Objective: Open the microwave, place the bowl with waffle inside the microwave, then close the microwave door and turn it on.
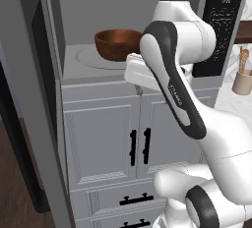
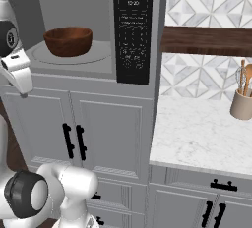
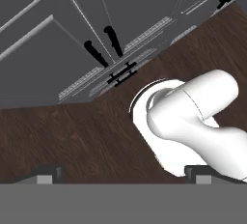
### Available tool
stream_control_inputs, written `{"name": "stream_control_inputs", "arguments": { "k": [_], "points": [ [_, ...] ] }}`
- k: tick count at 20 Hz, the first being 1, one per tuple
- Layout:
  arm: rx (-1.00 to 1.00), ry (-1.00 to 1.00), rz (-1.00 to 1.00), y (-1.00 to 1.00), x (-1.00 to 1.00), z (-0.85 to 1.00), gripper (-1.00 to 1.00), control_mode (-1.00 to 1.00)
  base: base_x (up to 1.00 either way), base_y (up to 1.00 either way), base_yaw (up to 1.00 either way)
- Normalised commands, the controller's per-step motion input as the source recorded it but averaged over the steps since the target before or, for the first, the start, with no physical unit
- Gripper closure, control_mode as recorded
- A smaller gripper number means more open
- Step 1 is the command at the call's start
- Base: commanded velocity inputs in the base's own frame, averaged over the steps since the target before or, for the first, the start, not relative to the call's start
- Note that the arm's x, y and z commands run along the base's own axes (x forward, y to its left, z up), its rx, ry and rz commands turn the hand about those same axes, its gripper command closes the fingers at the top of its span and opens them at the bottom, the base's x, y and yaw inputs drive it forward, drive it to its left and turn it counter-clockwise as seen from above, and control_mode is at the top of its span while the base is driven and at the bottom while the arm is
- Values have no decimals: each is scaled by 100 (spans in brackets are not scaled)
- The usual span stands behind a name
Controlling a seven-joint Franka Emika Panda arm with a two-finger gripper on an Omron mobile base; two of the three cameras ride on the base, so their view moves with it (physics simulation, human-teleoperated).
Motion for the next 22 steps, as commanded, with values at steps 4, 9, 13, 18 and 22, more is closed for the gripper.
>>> {"name": "stream_control_inputs", "arguments": {
  "k": [4, 9, 13, 18, 22],
  "points": [
    [-6, 0, 7, 36, -92, -15, -100, -100, 0, 0, 0],
    [-2, 0, 10, 25, -58, -41, 100, -100, 0, 0, 0],
    [2, 0, 13, 0, -16, -88, 100, -100, 0, 0, 0],
    [2, -2, 17, 0, 0, -100, 100, -100, 0, 0, 0],
    [0, -6, 17, 12, -14, -96, 100, -100, 0, 0, 0]
  ]
}}
